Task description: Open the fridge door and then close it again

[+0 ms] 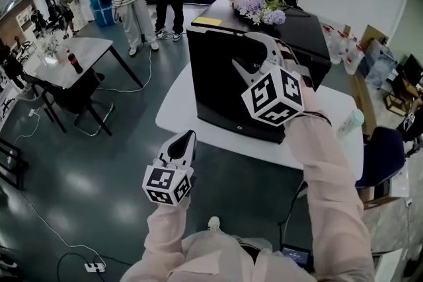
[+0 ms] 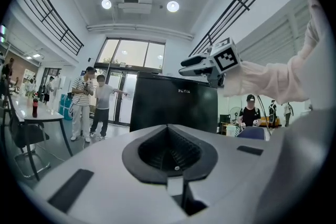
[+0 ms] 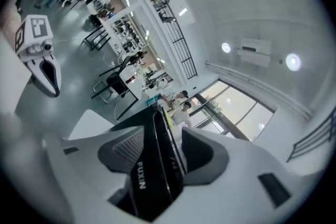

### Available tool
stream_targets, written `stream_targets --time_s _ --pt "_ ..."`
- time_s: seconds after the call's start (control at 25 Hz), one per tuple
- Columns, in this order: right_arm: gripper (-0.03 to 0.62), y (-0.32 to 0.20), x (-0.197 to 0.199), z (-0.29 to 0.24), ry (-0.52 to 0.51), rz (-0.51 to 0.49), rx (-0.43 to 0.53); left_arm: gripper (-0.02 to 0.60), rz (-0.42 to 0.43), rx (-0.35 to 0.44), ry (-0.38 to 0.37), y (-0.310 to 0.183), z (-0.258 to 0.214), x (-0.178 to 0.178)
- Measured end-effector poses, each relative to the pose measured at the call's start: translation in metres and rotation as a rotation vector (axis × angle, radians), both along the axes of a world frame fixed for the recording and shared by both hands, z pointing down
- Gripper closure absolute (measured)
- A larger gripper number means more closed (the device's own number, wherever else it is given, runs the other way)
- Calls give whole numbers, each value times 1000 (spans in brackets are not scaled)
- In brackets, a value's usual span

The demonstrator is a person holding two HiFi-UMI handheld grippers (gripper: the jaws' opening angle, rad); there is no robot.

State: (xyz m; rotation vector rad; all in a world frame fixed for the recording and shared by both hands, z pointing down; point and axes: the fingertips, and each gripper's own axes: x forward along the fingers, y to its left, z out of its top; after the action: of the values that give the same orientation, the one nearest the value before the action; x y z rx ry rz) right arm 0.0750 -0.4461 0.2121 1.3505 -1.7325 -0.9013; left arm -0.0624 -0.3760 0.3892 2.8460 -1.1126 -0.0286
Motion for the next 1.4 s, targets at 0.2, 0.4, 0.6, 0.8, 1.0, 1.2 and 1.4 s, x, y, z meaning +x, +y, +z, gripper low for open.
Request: stream_targets --time_s 0.2,0.4,0.6,0.8,1.0,1.2,1.4 --pt "370 69 29 -2 -187 -31 -6 571 6 5 14 39 -6 25" --pt "381 132 55 16 -331 -58 -40 571 15 12 28 81 -11 51" --pt "407 195 85 21 -654 -69 -51 571 19 24 29 128 -17 67" --pt "462 249 112 45 -859 -52 -55 571 13 26 32 168 -15 78" --pt "532 301 129 88 -1017 -6 -49 571 9 15 35 206 -6 83" --pt "582 350 125 136 -1099 28 -47 571 6 -1 37 238 5 89" --pt "585 387 119 164 -1123 53 -67 571 9 -12 35 265 18 99"
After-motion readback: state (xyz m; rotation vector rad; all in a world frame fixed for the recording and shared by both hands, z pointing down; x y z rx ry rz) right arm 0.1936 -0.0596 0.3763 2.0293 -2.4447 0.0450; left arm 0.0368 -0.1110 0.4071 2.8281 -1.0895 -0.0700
